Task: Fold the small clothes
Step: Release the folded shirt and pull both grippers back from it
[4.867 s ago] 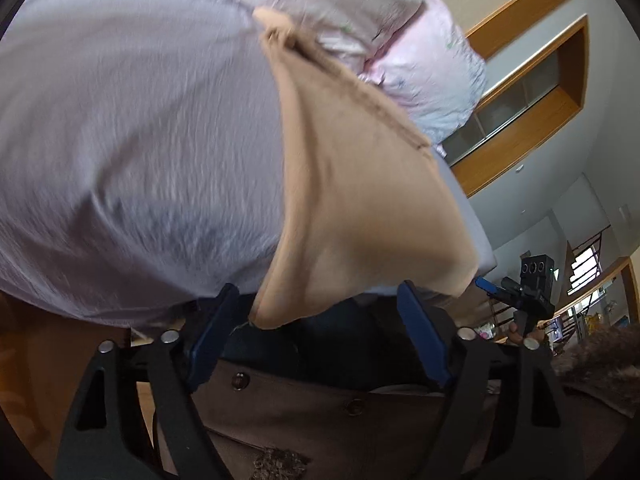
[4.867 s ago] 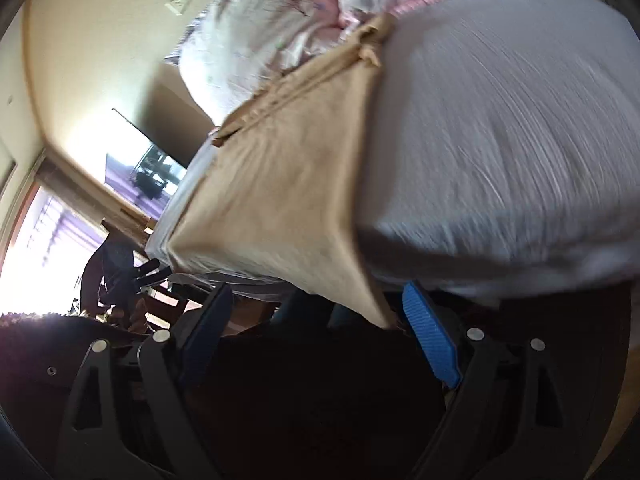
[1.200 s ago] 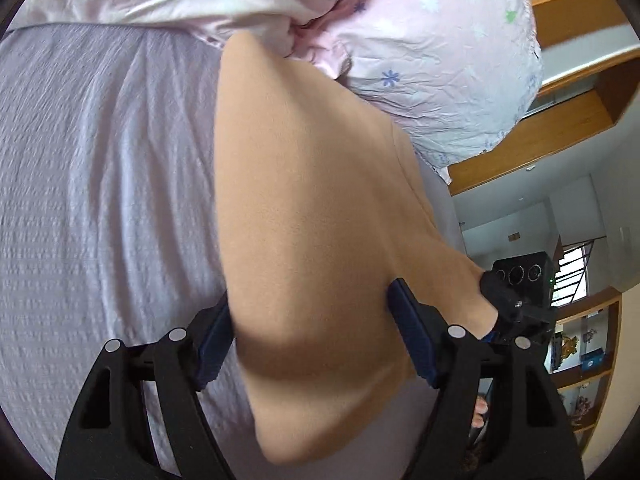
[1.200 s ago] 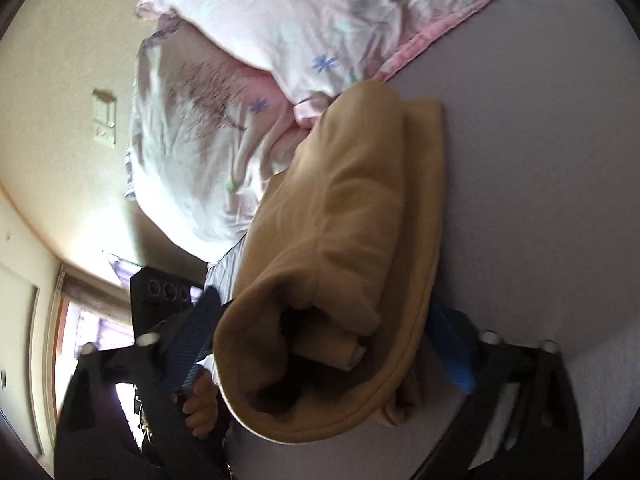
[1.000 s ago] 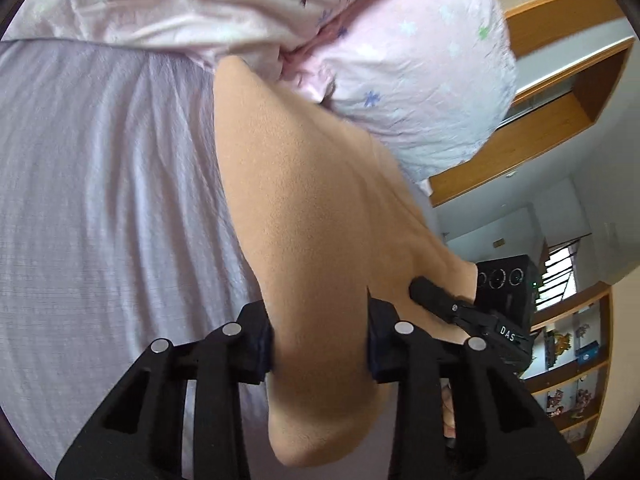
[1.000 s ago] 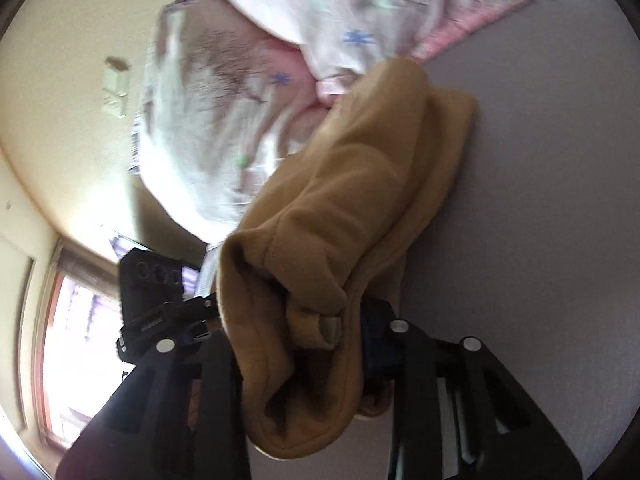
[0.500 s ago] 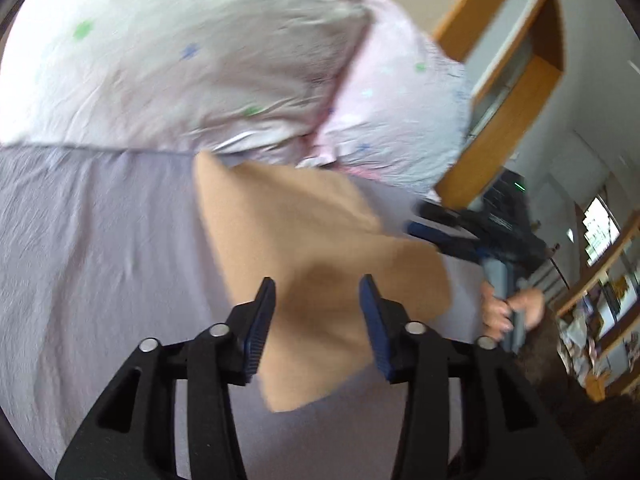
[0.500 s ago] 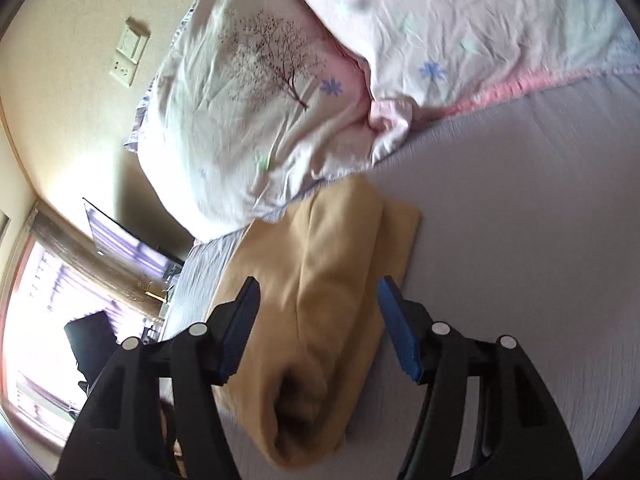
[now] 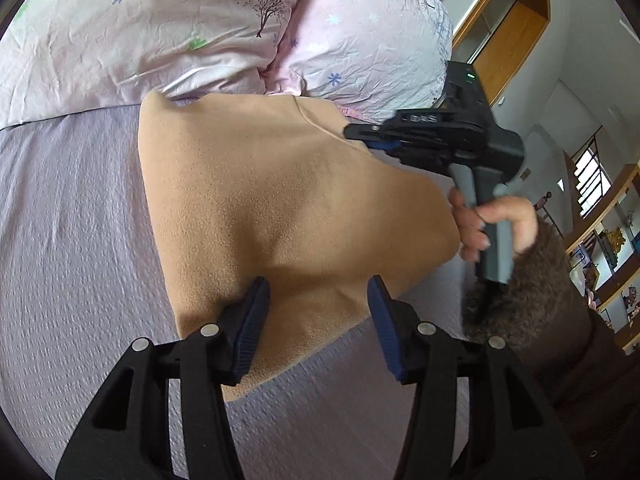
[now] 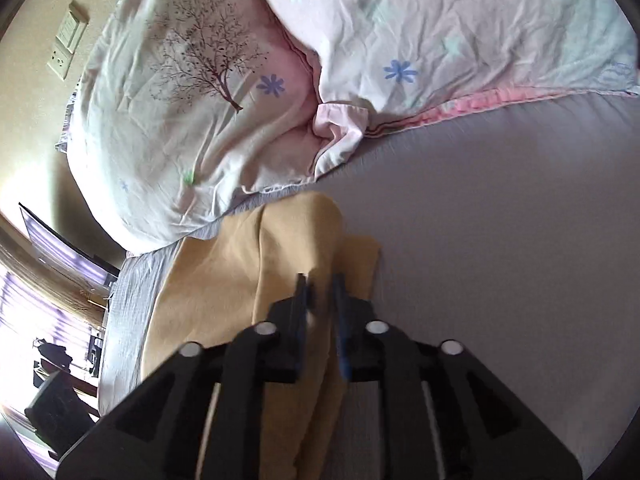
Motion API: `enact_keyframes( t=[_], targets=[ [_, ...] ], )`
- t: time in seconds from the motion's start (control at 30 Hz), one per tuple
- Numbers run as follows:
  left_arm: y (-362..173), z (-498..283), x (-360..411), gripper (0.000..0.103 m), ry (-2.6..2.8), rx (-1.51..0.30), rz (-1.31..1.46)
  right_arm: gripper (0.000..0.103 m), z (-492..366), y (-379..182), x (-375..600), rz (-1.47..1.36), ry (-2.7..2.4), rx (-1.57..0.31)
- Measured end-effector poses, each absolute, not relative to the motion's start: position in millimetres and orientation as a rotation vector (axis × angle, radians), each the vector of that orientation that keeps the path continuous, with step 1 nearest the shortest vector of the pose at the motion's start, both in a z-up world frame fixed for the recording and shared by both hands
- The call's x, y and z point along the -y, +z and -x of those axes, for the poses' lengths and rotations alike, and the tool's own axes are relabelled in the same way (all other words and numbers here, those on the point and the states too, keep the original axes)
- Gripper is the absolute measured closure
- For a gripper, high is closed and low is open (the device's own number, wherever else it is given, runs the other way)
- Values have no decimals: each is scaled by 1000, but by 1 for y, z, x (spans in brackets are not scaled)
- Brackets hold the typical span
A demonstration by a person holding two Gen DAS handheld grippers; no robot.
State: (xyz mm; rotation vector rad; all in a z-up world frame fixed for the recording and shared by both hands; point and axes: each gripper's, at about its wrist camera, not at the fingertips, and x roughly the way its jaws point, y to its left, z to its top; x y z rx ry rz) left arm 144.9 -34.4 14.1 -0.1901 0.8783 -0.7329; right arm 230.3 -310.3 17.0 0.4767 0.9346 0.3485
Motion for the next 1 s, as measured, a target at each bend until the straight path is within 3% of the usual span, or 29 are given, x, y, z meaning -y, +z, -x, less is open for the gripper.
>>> enact_keyframes(
  t=[0.07, 0.2, 0.23, 0.27, 0.3, 0.33, 0.37, 0.53, 0.57, 0.6, 0.63, 0.67, 0.7, 0.8, 1.0],
  targets=[
    [14, -146, 32, 50, -740, -875, 208, 29, -203, 24, 317, -538, 426, -917],
    [14, -145, 32, 49, -738, -869, 205, 29, -143, 27, 319, -582, 536, -900],
    [16, -144, 33, 48, -737, -865, 199, 31, -135, 27, 315, -581, 541, -900],
    [16, -142, 34, 46, -737, -862, 195, 41, -129, 24, 310, -568, 544, -905],
    [17, -139, 34, 46, -732, -859, 189, 74, -126, 21, 303, -548, 548, -914],
    [18, -137, 35, 46, -727, -856, 181, 95, -123, 16, 297, -523, 555, -926],
    [19, -134, 35, 46, -722, -855, 175, 99, -119, 13, 293, -507, 546, -936],
    [25, -112, 22, 46, -709, -839, 198, 96, -101, -6, 306, -560, 470, -938],
    [29, -104, 16, 45, -702, -828, 211, 81, -100, -6, 306, -553, 448, -927],
    [31, -98, 13, 39, -687, -821, 213, 53, -92, -1, 309, -535, 405, -899],
    [34, -91, 9, 33, -657, -814, 209, 38, -90, 2, 310, -521, 377, -875],
    [36, -82, 6, 16, -602, -808, 201, 24, -79, 9, 310, -493, 349, -824],
    [36, -75, 4, 6, -552, -806, 193, 22, -72, 14, 308, -464, 349, -795],
    [31, -63, 7, 4, -430, -834, 143, 4, -63, 15, 284, -341, 355, -816],
    [12, -72, 19, 2, -249, -927, 13, 2, -60, 1, 231, -22, 213, -868]
  ],
)
